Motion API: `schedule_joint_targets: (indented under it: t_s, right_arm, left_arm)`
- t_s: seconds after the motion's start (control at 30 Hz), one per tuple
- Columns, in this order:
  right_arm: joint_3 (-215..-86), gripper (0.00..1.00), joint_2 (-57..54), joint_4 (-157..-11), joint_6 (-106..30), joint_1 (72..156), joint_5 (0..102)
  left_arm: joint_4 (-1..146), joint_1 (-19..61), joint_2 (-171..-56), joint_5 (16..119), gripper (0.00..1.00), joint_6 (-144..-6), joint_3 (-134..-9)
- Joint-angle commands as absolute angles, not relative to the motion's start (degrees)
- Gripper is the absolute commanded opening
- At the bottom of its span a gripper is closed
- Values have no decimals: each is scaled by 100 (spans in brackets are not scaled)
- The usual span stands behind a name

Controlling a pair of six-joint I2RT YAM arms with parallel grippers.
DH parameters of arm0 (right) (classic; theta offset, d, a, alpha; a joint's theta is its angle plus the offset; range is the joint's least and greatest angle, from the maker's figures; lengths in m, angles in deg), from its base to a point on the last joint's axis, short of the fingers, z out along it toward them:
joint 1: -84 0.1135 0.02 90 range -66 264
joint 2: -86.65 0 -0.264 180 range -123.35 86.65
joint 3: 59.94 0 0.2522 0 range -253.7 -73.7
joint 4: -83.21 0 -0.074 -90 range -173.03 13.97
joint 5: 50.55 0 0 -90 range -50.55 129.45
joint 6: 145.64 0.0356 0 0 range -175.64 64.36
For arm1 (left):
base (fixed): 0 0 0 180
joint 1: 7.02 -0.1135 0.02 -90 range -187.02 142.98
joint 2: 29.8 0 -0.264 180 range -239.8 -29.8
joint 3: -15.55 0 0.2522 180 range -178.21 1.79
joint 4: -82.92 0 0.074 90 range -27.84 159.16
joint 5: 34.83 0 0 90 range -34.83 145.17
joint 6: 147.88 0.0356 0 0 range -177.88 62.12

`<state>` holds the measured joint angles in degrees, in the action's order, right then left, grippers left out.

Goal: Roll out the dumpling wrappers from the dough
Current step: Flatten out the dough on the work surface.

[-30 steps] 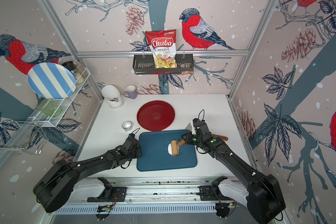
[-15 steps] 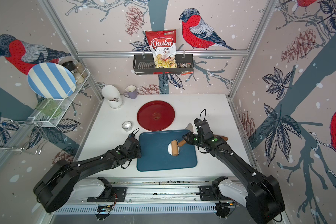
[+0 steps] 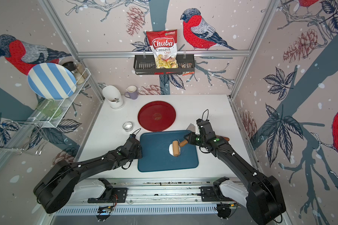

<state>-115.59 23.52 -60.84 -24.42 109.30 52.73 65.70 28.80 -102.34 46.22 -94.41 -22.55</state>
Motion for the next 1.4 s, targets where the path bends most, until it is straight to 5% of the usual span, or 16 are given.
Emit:
schedule_joint_targets:
  t_s: [0.0, 0.33, 0.8, 1.37]
  right_arm:
    - [-11586, 0, 2384, -5416, -2687, 10897, 5130]
    - [-11501, 0, 1949, -5992, -2167, 11682, 5239]
    - [-11599, 0, 2333, -5350, -2740, 10879, 5093]
    - [-11764, 0, 1715, -5764, -2432, 11789, 5071]
  left_arm:
    - [6293, 2886, -10258, 4804, 0, -9371, -2238]
    - [6301, 2884, -10315, 4820, 0, -9356, -2251]
    - [6291, 2886, -10293, 4804, 0, -9358, -2247]
    - [6317, 2894, -10363, 4848, 0, -9329, -2282]
